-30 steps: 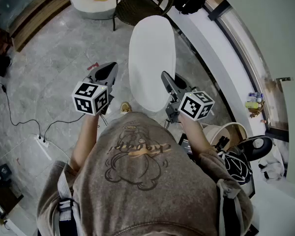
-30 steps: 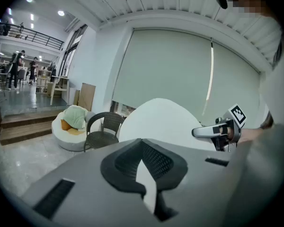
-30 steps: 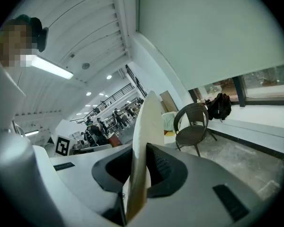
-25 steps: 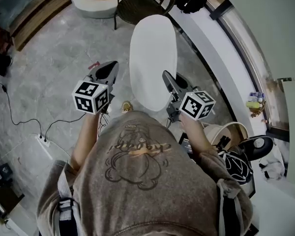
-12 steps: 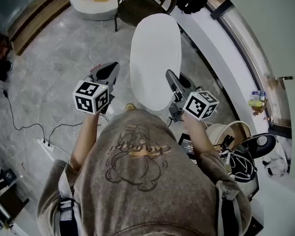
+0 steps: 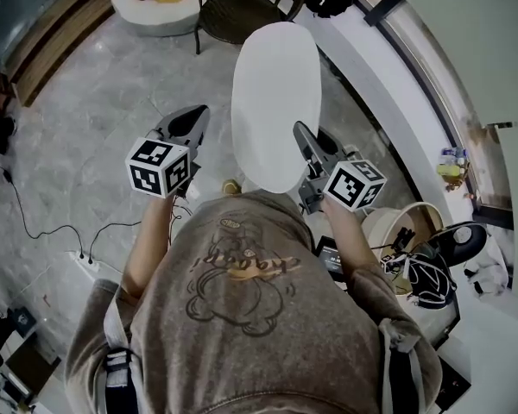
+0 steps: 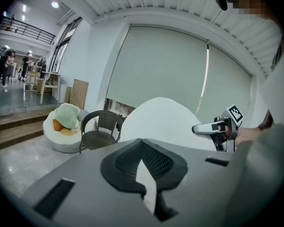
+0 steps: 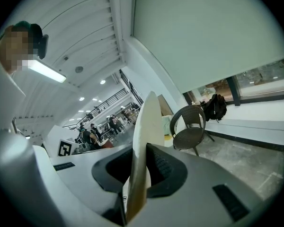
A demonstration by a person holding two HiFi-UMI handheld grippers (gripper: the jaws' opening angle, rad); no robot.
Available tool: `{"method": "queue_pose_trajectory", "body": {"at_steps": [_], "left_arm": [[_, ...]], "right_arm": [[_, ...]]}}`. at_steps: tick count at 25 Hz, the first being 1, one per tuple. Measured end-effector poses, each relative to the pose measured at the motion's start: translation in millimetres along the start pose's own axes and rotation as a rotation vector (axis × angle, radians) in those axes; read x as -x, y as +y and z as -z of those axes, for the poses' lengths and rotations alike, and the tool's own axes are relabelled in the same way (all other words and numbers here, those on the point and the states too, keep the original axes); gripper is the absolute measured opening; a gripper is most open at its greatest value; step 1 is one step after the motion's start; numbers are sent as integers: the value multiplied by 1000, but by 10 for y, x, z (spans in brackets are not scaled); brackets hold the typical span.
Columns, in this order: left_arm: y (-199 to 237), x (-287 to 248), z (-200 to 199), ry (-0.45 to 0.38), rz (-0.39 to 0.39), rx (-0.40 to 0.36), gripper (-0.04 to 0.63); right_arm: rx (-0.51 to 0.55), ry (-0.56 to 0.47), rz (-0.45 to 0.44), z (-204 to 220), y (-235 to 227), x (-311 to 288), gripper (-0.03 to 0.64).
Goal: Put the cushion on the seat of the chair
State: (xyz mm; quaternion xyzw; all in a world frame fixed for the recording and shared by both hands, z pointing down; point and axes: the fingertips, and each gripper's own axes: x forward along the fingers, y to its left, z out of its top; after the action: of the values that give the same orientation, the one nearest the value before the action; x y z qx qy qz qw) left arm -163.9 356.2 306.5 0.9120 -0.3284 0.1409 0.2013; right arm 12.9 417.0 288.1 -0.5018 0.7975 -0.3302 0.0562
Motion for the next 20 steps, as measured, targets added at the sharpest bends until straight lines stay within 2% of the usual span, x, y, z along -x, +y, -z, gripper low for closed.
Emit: {"method": "queue_pose_trajectory", "body": {"at_steps": [20], "left_arm": [[507, -814, -324, 25, 30, -1, 5]], "right_arm": [[-10, -5, 16, -483, -585, -659, 72]]}}
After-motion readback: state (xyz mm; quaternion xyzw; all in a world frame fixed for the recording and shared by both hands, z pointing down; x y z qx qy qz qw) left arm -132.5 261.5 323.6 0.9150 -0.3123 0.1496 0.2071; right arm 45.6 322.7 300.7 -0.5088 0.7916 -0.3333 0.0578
